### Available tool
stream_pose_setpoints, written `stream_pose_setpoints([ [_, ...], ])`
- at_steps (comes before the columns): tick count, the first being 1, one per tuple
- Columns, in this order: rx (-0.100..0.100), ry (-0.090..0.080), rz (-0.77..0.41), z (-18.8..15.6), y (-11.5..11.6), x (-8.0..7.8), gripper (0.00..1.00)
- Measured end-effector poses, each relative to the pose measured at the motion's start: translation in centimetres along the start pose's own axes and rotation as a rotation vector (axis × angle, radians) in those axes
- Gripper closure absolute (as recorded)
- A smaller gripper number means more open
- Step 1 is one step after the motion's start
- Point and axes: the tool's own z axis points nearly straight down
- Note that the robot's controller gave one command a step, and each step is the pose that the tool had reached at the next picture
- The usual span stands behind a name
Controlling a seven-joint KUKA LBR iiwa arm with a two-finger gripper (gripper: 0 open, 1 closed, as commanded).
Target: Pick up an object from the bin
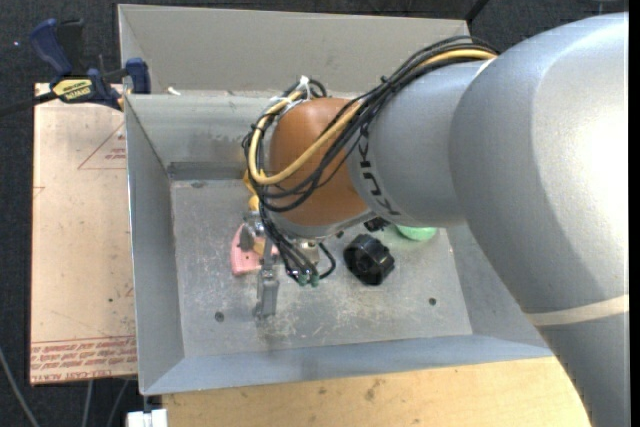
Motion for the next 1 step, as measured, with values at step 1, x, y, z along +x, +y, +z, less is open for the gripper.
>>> stream_pose_setpoints([
  [1,0.001,0.003,0.018,0.70,0.54,-2.32,0.00],
])
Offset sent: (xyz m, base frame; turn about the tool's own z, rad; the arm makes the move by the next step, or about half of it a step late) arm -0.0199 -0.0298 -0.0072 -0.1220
